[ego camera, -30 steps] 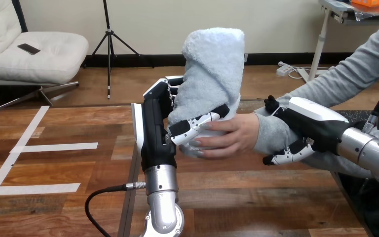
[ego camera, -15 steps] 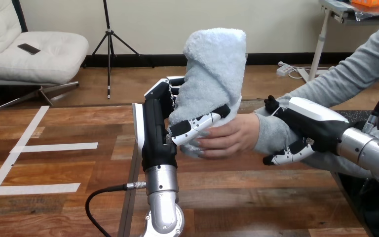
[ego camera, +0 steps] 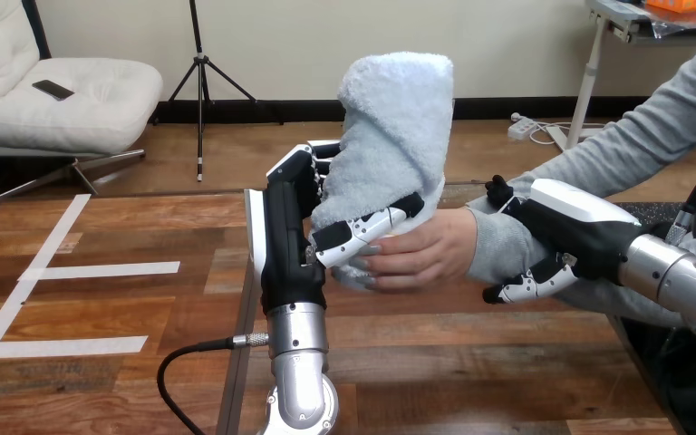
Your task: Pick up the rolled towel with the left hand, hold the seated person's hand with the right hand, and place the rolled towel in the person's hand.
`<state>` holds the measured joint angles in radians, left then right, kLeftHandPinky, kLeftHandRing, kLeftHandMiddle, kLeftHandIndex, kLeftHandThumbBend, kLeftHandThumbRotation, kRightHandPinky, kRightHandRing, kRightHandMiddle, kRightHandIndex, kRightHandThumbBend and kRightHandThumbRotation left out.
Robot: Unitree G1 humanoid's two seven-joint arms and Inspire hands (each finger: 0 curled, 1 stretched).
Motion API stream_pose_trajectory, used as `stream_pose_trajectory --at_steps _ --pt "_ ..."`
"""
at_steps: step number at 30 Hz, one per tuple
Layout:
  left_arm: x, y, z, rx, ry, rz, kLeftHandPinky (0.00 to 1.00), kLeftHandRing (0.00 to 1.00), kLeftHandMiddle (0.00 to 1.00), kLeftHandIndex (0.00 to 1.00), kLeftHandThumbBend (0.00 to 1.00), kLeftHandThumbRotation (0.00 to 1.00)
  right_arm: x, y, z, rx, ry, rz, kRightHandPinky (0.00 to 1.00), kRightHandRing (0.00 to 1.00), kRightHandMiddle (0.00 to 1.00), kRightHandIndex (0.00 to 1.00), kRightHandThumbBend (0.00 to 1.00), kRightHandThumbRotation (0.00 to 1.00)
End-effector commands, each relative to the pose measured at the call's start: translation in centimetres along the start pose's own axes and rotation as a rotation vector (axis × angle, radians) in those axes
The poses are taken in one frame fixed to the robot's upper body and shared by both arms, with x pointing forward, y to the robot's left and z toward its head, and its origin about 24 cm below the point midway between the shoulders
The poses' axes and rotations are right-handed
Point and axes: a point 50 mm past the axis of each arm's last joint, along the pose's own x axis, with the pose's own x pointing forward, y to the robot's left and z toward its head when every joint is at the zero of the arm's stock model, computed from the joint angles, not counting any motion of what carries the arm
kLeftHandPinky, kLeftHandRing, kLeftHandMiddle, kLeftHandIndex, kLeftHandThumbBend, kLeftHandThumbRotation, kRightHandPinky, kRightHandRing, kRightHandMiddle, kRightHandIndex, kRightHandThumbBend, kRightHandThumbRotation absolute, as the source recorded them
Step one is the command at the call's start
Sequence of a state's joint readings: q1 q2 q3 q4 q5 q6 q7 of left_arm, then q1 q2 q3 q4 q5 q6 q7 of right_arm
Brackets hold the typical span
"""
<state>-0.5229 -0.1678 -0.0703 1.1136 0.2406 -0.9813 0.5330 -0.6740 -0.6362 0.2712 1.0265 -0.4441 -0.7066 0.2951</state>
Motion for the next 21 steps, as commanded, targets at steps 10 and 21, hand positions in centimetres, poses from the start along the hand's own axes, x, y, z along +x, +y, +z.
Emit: stream_pose_trajectory --at_steps 10,21 --pt "1.84 -3.85 2.65 -0.108 -0.092 -0.082 0.32 0.36 0.41 0.42 0.56 0.00 0.47 -1.88 1.33 -0.019 -0.070 -0.091 0.15 0.19 0.25 0.27 0.58 0.00" --pt "1.89 -3.89 2.53 -0.142 -0.070 -0.101 0.31 0.35 0.40 0.42 0.56 0.00 0.44 -1.91 1.24 -0.020 -0.065 -0.091 0.15 0.19 0.24 0.27 0.58 0.00"
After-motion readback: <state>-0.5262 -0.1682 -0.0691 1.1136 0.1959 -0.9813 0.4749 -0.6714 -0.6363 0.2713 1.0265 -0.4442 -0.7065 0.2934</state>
